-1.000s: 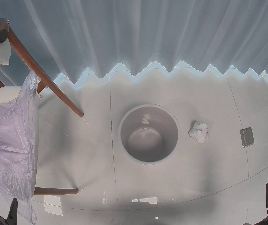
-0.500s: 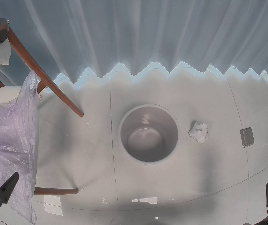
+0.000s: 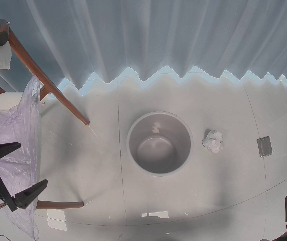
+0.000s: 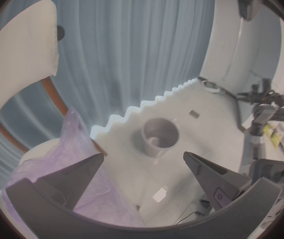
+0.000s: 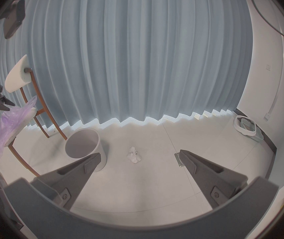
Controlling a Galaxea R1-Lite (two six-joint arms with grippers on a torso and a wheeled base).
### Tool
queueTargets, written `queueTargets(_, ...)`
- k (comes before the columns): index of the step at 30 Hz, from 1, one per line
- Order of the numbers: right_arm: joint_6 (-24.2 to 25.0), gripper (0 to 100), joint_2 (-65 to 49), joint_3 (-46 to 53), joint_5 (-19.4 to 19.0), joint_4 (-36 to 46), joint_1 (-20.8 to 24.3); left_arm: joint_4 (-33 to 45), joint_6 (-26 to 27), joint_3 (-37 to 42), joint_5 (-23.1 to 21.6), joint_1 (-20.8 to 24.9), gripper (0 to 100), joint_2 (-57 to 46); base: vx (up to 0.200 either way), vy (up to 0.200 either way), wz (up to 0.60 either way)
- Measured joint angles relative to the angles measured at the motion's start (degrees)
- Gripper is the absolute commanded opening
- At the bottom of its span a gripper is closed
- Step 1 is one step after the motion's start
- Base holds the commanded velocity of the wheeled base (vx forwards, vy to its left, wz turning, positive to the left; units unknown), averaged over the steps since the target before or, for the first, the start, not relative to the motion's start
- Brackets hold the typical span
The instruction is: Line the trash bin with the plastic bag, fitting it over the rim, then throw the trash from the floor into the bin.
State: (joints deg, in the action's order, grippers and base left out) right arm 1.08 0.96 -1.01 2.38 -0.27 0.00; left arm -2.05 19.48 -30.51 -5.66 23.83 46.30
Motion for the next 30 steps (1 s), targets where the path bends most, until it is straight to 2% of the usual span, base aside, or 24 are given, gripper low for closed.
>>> queueTargets(5,0.0,100,0.0,0.0,0.0,0.0,0.0,0.0,1.4,0.2,14.5,2.2,100,2.8,0.000,0.000,0.00)
queueTargets(8,0.0,100,0.0,0.0,0.0,0.0,0.0,-0.2,1.3,0.5,20.3,3.0,100,4.9,0.000,0.000,0.00)
queueTargets(22,0.0,100,0.0,0.0,0.0,0.0,0.0,-1.4,0.6,3.4,30.7,3.4,100,12.1,0.000,0.000,0.00)
queueTargets(26,0.0,100,0.0,0.0,0.0,0.0,0.0,-3.8,0.5,4.0,33.9,3.4,100,13.6,0.000,0.000,0.00)
queueTargets(30,0.0,100,0.0,0.0,0.0,0.0,0.0,-7.9,0.5,4.8,34.5,2.7,100,15.0,0.000,0.000,0.00)
